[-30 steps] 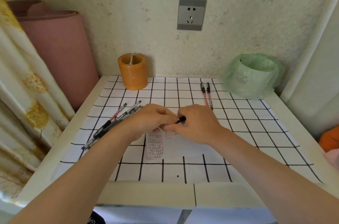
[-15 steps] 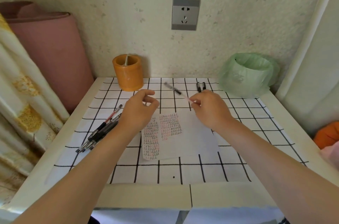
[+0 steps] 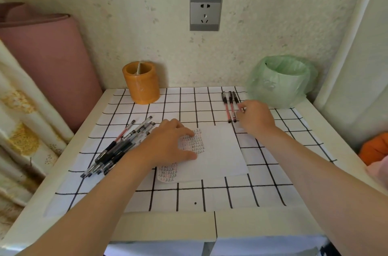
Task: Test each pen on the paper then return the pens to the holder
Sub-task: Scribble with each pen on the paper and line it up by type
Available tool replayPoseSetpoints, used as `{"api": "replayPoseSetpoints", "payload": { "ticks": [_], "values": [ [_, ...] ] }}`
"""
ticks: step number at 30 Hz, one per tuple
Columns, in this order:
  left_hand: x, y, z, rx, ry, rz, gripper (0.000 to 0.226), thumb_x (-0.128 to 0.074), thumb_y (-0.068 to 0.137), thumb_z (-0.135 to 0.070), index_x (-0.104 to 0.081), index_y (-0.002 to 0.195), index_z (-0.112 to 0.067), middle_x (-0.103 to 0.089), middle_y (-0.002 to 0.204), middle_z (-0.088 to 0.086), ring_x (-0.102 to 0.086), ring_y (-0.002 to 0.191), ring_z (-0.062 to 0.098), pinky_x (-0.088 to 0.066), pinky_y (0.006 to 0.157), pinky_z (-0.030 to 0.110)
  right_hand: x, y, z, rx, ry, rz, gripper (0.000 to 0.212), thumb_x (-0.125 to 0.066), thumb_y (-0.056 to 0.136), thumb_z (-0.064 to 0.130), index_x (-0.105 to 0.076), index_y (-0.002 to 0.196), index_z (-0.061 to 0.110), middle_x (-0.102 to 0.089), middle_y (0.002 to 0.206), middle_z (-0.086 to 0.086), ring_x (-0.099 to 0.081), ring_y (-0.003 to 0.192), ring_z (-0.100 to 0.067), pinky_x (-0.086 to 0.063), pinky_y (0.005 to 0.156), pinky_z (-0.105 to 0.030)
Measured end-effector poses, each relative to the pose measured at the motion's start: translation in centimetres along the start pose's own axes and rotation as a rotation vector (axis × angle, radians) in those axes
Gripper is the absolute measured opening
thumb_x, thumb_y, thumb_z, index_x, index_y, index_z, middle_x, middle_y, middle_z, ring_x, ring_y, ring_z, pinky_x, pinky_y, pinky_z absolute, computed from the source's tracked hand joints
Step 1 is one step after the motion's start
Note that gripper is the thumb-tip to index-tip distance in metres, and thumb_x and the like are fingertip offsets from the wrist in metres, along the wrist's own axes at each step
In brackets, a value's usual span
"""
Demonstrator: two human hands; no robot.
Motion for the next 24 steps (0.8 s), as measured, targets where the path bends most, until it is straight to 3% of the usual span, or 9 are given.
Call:
{"api": "replayPoseSetpoints", "payload": {
  "ticks": [2,6,11,17,24],
  "values": [
    [-0.1,0.1,0.1,-0.014,0.008,0.001,0.065,-0.069,0.076,-0.066,-0.05,0.134,-0.045,-0.04,0.124,-0.016,-0.031,0.12,0.006,-0.036,0.105,0.035,0.0,-0.1,0.3,0.037,-0.036,0.014,0.02,-0.057,0.091,0.019,-0.072,0.096,0.009,-0.071,0.089,-0.01,-0.064,0.08,-0.03,-0.056,0.07,-0.039],
    [-0.3,0.2,0.4,-0.022,0.01,-0.004,0.064,-0.067,0.079,-0.065,-0.049,0.136,-0.044,-0.04,0.123,-0.017,-0.031,0.12,0.006,-0.035,0.103,0.032,0.1,0.1,1.0,0.043,-0.064,0.028,0.025,-0.05,0.095,0.022,-0.07,0.11,0.018,-0.064,0.109,-0.007,-0.063,0.091,-0.029,-0.049,0.071,-0.033],
    [0.2,-0.2,0.7,0.006,-0.059,-0.099,0.052,-0.066,0.088,-0.051,-0.051,0.136,-0.037,-0.047,0.125,-0.015,-0.036,0.121,0.007,-0.037,0.104,0.032,0.5,-1.0,5.1,0.166,-0.055,0.048,0.028,-0.048,0.095,0.021,-0.069,0.114,0.024,-0.06,0.119,-0.003,-0.061,0.101,-0.025,-0.041,0.075,-0.028],
    [3.1,-2.5,3.3,0.107,0.027,-0.276,0.031,-0.064,0.093,-0.034,-0.06,0.123,-0.033,-0.054,0.109,-0.014,-0.047,0.104,0.007,-0.046,0.09,0.029,-0.5,-5.3,12.9,0.499,0.038,0.244,0.025,-0.053,0.096,0.023,-0.069,0.115,0.028,-0.063,0.113,0.006,-0.062,0.097,-0.015,-0.051,0.083,-0.033],
    [5.8,-7.4,9.4,0.343,0.105,-0.434,0.022,-0.059,0.094,-0.019,-0.066,0.113,-0.025,-0.062,0.111,-0.002,-0.053,0.105,0.018,-0.05,0.087,0.037,-4.5,-8.5,19.4,0.744,-0.01,0.324,0.028,-0.052,0.097,0.019,-0.068,0.117,0.029,-0.064,0.11,0.003,-0.058,0.101,-0.018,-0.05,0.08,-0.037]
  ]
}}
Point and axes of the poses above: each hand's wrist, its own y-axis towards the middle knuckle, its own x-axis out of the back of the hand, z = x × y, the point moved 2 cm from there along y, towards the middle knuckle
